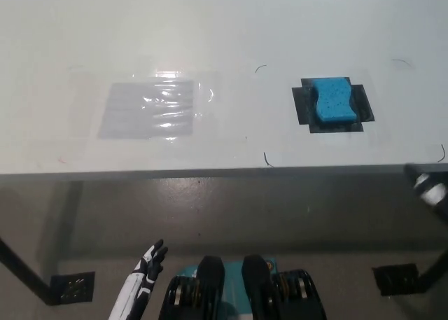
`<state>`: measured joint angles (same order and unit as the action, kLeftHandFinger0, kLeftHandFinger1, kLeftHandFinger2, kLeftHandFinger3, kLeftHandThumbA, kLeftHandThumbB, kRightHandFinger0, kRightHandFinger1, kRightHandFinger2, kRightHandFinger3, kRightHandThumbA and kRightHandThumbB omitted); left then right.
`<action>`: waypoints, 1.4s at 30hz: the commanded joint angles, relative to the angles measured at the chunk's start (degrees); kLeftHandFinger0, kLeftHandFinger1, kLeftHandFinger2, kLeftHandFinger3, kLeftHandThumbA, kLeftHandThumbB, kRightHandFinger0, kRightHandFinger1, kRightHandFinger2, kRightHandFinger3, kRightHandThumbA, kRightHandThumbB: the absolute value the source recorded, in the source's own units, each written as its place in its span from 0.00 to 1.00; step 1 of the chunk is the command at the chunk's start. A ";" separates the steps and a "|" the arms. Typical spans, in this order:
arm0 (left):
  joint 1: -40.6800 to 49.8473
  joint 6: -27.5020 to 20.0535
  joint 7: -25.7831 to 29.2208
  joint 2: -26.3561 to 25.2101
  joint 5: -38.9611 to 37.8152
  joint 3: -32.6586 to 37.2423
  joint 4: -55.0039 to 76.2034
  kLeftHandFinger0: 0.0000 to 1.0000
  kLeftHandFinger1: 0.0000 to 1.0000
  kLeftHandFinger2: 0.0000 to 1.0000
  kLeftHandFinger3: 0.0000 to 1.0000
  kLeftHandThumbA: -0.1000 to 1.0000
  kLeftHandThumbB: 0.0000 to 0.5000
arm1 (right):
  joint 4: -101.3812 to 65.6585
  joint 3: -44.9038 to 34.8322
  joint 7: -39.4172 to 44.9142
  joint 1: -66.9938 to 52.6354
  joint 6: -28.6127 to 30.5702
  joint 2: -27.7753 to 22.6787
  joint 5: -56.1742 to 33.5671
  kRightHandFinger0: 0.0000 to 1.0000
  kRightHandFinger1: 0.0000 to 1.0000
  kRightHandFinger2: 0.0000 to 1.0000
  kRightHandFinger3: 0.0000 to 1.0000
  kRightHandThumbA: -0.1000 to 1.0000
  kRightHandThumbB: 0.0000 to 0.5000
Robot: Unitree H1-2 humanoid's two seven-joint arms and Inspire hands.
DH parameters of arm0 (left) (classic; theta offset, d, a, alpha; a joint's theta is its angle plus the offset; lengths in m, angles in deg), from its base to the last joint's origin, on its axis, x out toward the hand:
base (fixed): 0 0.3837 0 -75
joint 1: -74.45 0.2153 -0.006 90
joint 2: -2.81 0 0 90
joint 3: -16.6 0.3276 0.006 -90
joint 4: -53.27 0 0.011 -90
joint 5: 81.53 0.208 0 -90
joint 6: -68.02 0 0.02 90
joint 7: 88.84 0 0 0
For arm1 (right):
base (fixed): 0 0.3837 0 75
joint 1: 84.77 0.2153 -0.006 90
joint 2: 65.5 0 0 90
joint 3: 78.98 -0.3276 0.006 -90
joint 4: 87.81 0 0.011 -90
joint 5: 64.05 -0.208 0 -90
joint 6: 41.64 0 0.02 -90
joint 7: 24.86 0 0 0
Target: A soft sponge is kept on the balc marked spot on the table infront of the robot and it uses its right hand fist to press down on it and drrags it across the table in a back and forth manner twice to clean it
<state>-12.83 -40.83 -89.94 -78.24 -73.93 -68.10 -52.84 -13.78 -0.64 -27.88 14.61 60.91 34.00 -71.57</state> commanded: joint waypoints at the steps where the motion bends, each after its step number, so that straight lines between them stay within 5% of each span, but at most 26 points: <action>1: -0.74 -5.09 1.17 -0.26 1.25 -0.19 1.15 1.00 1.00 1.00 1.00 1.00 0.19 | -16.58 -3.84 -4.03 18.14 -9.55 -7.11 -12.46 1.00 1.00 1.00 1.00 1.00 0.68; 2: -0.61 -5.10 1.39 -0.20 1.48 -0.24 1.26 1.00 1.00 1.00 1.00 1.00 0.22 | -16.40 -3.86 -4.66 21.83 -11.30 -7.49 -12.06 1.00 1.00 1.00 1.00 1.00 0.63; 3: -0.57 -5.19 1.54 -0.20 1.66 -0.27 1.31 1.00 1.00 1.00 1.00 1.00 0.24 | -15.77 -3.66 -5.07 25.79 -12.96 -7.77 -11.98 0.94 0.83 0.78 0.83 1.00 0.50; 4: -0.55 -5.14 1.49 -0.17 1.50 -0.33 1.39 1.00 1.00 1.00 1.00 1.00 0.25 | -14.92 -3.19 -5.41 29.42 -15.02 -7.79 -13.24 0.68 0.44 0.42 0.49 1.00 0.47; 5: -0.52 -5.02 1.50 -0.15 1.48 -0.37 1.47 1.00 1.00 1.00 1.00 1.00 0.25 | -14.57 -2.83 -5.98 31.94 -17.46 -7.59 -14.71 0.55 0.29 0.29 0.37 1.00 0.46; 6: -0.50 -4.90 1.37 -0.21 1.39 -0.37 1.55 1.00 1.00 1.00 1.00 1.00 0.25 | -13.70 -2.10 -5.38 33.90 -19.38 -7.87 -15.18 0.27 0.04 0.04 0.11 1.00 0.39; 7: -0.52 -4.84 1.34 -0.23 1.34 -0.40 1.56 1.00 1.00 1.00 1.00 1.00 0.26 | -10.69 -1.23 -5.80 38.01 -21.60 -6.50 -13.31 0.01 0.00 0.00 0.00 1.00 0.24; 13: 0.00 -5.95 1.71 0.24 0.74 -0.75 1.17 1.00 1.00 1.00 1.00 1.00 0.23 | 7.68 0.09 -5.35 48.94 -23.11 -3.06 -9.40 0.00 0.00 0.00 0.00 1.00 0.20; 26: 0.98 -5.59 2.14 0.50 1.79 -0.55 1.53 1.00 1.00 1.00 1.00 1.00 0.23 | 61.55 3.26 -3.80 65.81 -6.16 -0.85 -1.86 0.00 0.00 0.00 0.00 1.00 0.10; 37: 0.27 -6.33 1.75 0.61 1.79 -0.16 0.82 1.00 1.00 1.00 1.00 1.00 0.19 | 86.03 2.47 -4.44 66.22 -1.39 -1.64 -2.64 0.00 0.00 0.01 0.00 1.00 0.10; 42: 0.45 -5.36 1.31 0.36 1.84 -0.07 1.77 1.00 1.00 1.00 1.00 1.00 0.16 | 92.73 1.77 -6.05 63.29 -1.57 -1.85 -3.14 0.00 0.00 0.17 0.08 1.00 0.12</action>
<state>-12.35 -41.53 -89.93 -78.08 -72.94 -68.10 -52.89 70.70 1.29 -31.08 70.91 51.03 32.71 -75.62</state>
